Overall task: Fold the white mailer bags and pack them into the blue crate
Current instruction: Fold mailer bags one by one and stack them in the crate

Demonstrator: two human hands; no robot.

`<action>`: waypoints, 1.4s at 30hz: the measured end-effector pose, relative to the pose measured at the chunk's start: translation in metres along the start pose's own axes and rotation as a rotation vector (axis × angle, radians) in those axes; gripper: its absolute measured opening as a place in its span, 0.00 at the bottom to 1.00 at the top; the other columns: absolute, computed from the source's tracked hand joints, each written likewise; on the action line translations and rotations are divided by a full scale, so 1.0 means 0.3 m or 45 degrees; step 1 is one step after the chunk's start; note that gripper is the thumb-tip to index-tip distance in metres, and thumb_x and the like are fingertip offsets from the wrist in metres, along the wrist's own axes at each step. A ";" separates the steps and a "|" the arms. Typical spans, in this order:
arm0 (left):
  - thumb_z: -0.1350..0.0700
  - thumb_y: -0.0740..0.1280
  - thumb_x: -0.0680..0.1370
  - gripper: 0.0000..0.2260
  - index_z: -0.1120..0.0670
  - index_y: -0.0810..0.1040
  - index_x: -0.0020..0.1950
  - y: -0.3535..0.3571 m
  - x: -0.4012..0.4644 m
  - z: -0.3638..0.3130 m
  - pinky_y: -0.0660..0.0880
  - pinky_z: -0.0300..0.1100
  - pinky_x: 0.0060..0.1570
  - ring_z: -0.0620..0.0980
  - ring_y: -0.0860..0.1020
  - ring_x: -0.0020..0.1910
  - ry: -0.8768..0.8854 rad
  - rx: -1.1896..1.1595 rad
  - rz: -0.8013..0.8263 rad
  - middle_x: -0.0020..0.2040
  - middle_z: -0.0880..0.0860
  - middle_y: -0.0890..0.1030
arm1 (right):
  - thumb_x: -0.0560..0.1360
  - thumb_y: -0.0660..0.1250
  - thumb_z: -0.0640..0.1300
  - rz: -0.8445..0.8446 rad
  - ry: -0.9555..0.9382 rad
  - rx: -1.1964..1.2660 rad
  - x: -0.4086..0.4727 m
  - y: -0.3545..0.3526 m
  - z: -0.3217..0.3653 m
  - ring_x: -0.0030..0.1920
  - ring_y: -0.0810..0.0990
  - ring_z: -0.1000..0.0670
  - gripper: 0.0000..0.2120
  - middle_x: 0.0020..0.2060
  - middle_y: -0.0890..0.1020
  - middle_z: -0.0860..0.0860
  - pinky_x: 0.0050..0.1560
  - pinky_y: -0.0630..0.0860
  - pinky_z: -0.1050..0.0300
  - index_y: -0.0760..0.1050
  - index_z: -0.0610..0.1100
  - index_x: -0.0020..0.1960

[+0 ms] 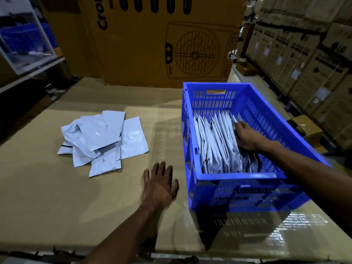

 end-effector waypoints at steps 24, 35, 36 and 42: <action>0.46 0.56 0.77 0.25 0.59 0.75 0.67 -0.137 -0.145 0.483 0.64 0.61 0.69 0.65 0.63 0.76 -0.174 0.053 -0.208 0.76 0.65 0.65 | 0.83 0.57 0.51 -0.495 -0.694 0.121 -0.043 -0.280 0.773 0.69 0.71 0.38 0.24 0.69 0.72 0.38 0.68 0.67 0.47 0.65 0.38 0.73; 0.41 0.54 0.78 0.32 0.53 0.61 0.80 -0.187 -0.189 0.704 0.63 0.60 0.69 0.59 0.62 0.76 -0.266 0.052 -0.111 0.81 0.56 0.59 | 0.82 0.58 0.50 -0.073 -0.786 -0.082 0.051 -0.016 1.275 0.67 0.73 0.38 0.22 0.68 0.74 0.40 0.61 0.72 0.46 0.66 0.42 0.73; 0.40 0.54 0.78 0.32 0.52 0.59 0.81 -0.186 -0.186 0.703 0.61 0.60 0.70 0.57 0.60 0.77 -0.271 0.032 -0.101 0.82 0.54 0.57 | 0.81 0.59 0.49 -0.029 -0.777 -0.103 0.055 0.045 1.290 0.67 0.72 0.38 0.22 0.68 0.74 0.40 0.61 0.73 0.46 0.66 0.43 0.73; 0.40 0.53 0.77 0.33 0.53 0.63 0.79 -0.191 -0.169 0.698 0.62 0.58 0.72 0.55 0.62 0.77 -0.319 0.035 -0.092 0.81 0.55 0.60 | 0.77 0.60 0.38 -0.022 -0.937 -0.380 0.018 0.424 1.310 0.77 0.58 0.42 0.25 0.76 0.63 0.45 0.70 0.61 0.40 0.66 0.46 0.73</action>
Point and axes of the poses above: each hand's wrist, its own x-axis towards the middle knuckle, its own y-axis out of the palm, z = x × y, the point moved 4 cm from there along x, towards the middle knuckle
